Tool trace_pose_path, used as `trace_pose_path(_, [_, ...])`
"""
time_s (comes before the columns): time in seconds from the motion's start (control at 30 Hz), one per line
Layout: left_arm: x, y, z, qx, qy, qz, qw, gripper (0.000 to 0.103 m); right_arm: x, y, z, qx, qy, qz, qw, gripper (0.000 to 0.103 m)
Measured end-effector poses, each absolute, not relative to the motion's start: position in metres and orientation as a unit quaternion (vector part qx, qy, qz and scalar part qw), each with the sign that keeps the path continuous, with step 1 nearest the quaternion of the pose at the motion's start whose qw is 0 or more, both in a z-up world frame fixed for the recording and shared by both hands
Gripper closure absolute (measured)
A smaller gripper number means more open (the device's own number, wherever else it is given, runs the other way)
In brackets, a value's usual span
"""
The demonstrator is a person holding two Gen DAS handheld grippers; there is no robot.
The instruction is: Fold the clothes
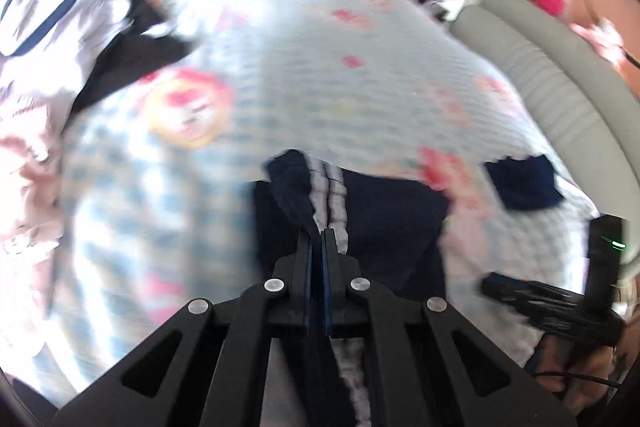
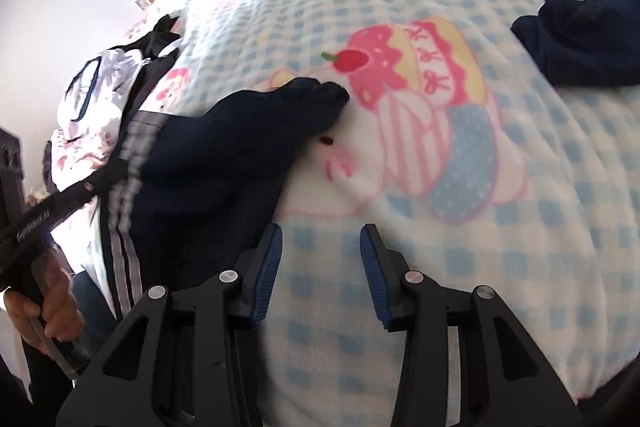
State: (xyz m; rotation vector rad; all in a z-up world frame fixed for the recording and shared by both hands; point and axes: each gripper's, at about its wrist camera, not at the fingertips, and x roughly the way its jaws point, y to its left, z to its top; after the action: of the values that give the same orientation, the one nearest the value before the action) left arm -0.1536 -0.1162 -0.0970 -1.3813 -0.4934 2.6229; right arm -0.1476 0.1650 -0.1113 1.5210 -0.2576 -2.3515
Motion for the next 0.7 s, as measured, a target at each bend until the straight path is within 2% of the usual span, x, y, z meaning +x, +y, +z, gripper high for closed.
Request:
trace_pose_path(0.07, [-0.166, -0.128, -0.122, -0.526, -0.156, 0.833, 0.076, 0.097, -0.147, 0.160, -0.103, 0.526, -0.084, -0.829, 0.168, 0.061])
trace_pose_path(0.17, [-0.160, -0.136, -0.122, -0.514, -0.147, 0.844, 0.045, 0.097, -0.157, 0.153, -0.101, 0.524, -0.069, -0.832, 0.170, 0.059])
trace_pose_path(0.33, [-0.144, -0.138, -0.092, -0.413, -0.187, 0.889, 0.071, 0.097, -0.196, 0.155, -0.108, 0.528, -0.064, -0.836, 0.135, 0.059])
trace_pose_path(0.47, [-0.147, -0.127, -0.083, -0.404, -0.181, 0.890, 0.110, 0.097, -0.231, 0.148, -0.121, 0.539, -0.051, -0.832, 0.121, 0.059])
trace_pose_path(0.6, [-0.148, -0.135, -0.080, -0.394, -0.211, 0.886, 0.123, 0.095, -0.250, 0.134, -0.129, 0.548, -0.040, -0.826, 0.126, 0.059])
trace_pose_path(0.63, [-0.156, -0.134, -0.092, -0.418, -0.216, 0.871, 0.143, 0.091, -0.251, 0.131, -0.129, 0.546, -0.039, -0.826, 0.134, 0.059])
trace_pose_path(0.7, [-0.164, -0.126, -0.119, -0.457, -0.201, 0.857, 0.131, 0.090, -0.252, 0.121, -0.125, 0.537, -0.030, -0.829, 0.153, 0.059])
